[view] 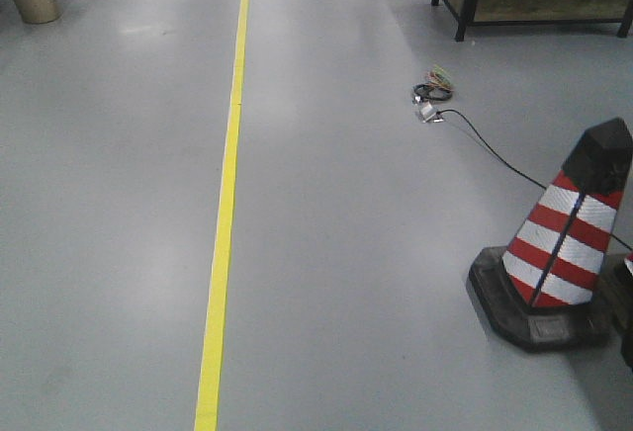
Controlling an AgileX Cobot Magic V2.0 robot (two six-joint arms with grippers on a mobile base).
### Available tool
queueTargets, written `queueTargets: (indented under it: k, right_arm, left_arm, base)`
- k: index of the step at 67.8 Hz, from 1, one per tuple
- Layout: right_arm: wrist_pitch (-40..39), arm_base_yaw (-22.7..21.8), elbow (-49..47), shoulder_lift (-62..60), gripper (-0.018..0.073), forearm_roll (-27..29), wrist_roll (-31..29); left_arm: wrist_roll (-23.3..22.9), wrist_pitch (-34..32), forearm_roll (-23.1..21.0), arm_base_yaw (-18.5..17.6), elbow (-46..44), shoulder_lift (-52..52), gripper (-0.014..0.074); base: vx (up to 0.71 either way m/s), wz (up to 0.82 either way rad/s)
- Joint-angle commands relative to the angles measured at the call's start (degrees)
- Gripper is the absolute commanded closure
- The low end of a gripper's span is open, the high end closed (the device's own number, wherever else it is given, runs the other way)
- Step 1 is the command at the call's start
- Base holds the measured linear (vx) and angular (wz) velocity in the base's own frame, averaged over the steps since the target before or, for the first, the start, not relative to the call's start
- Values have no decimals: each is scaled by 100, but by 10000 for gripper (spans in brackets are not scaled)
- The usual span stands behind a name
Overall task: Move and align brake pads A on conveyor
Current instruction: 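Drive forward along the yellow floor line past the striped cones, then turn the base toward the dark grey conveyor belt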
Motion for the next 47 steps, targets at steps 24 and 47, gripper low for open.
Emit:
queueTargets:
  k: [24,47]
  right_arm:
    - [-525,-21,-165,41,564,-4,-24]
    - [-525,-21,-165,41,564,-9,-24]
  left_arm:
    - [-50,-525,-60,-19,-147,57,603]
    - [-50,-525,-65,-19,-147,57,603]
  base:
    - [52,2]
    - [43,-15]
